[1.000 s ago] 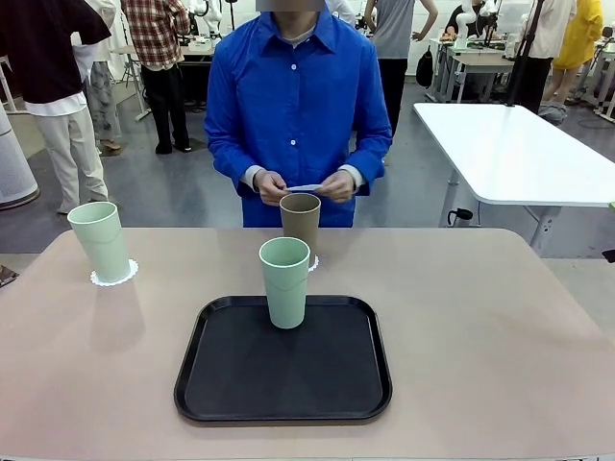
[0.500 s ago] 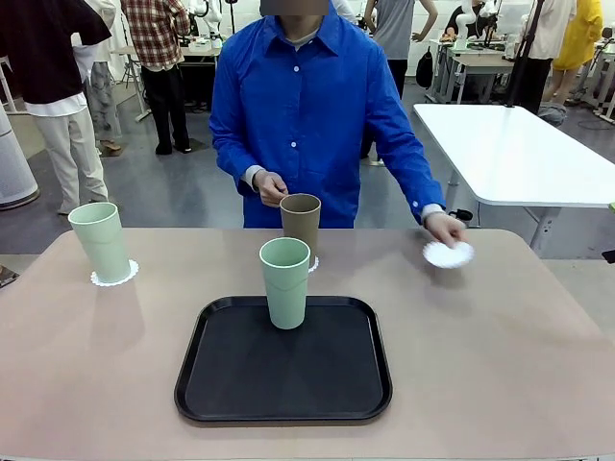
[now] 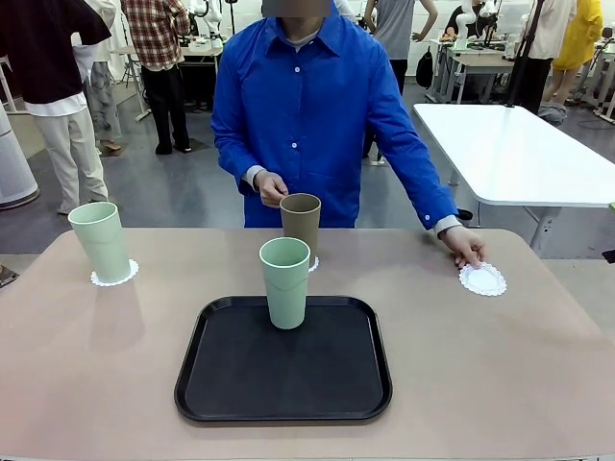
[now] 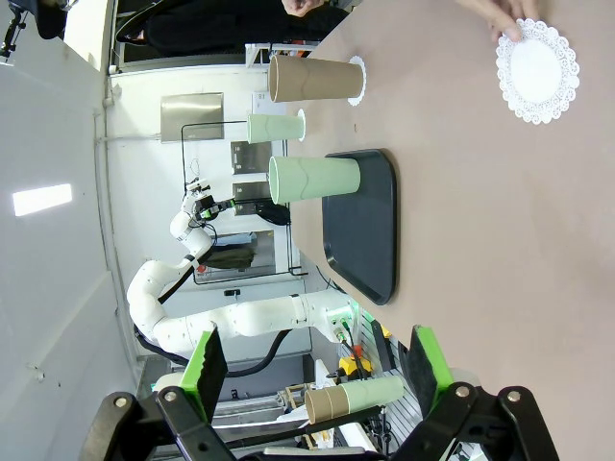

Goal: Place coasters on the table and set cups on them.
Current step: Take one Reusable plastic cup from the Flat Tray and place it on a coaster set by the human.

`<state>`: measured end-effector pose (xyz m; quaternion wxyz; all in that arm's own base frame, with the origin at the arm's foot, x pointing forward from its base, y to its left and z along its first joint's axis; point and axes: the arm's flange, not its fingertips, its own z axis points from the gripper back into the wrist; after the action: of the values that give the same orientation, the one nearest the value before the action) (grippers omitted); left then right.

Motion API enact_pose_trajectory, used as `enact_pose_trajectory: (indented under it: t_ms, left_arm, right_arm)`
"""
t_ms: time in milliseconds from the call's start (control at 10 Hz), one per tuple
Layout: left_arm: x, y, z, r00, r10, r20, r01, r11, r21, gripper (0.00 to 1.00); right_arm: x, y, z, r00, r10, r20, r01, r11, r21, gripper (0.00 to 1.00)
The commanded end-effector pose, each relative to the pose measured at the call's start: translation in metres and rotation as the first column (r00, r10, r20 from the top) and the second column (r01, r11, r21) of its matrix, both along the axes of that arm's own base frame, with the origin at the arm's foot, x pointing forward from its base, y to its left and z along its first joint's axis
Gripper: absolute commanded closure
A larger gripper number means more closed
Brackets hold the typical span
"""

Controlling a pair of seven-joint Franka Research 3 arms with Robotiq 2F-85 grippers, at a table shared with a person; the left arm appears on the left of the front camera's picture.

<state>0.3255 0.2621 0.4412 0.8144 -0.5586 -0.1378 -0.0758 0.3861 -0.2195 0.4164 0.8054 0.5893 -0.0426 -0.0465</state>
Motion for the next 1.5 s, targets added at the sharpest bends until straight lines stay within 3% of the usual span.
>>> enact_pose_trajectory:
  t_ms: [0,700,800,900,1100,1200,1400]
  left_arm:
    - [-0.001,-0.001,0.000,1.000,0.015,-0.003,-0.015,1.000,-0.002,0.00]
    - [-0.001,-0.001,0.000,1.000,0.015,-0.003,-0.015,1.000,-0.002,0.00]
    - [-0.001,-0.001,0.000,1.000,0.015,-0.003,-0.015,1.000,-0.002,0.00]
    - [-0.001,-0.001,0.000,1.000,0.015,-0.003,-0.015,1.000,-0.002,0.00]
    - [-0.001,-0.001,0.000,1.000,0.015,-0.003,-0.015,1.000,-0.002,0.00]
    - [-0.001,-0.001,0.000,1.000,0.015,-0.003,-0.015,1.000,-0.002,0.00]
    - [-0.001,-0.001,0.000,1.000,0.015,-0.003,-0.015,1.000,-0.002,0.00]
  right_arm:
    - [-0.003,0.002,0.000,1.000,0.000,0.002,0.000,1.000,0.008,0.00]
    - [0.000,0.000,0.000,1.000,0.000,0.000,0.000,1.000,0.000,0.00]
    - [0.017,0.017,0.010,0.993,0.119,-0.011,-0.120,0.992,-0.045,0.00]
    - [0.035,0.041,0.026,0.964,0.266,0.016,-0.259,0.950,-0.176,0.00]
    - [0.075,0.110,0.080,0.891,0.449,0.064,-0.384,0.824,-0.417,0.00]
    - [0.081,0.150,0.098,0.826,0.557,0.082,-0.444,0.734,-0.513,0.00]
    - [0.074,0.240,0.099,0.653,0.756,0.041,-0.533,0.497,-0.685,0.00]
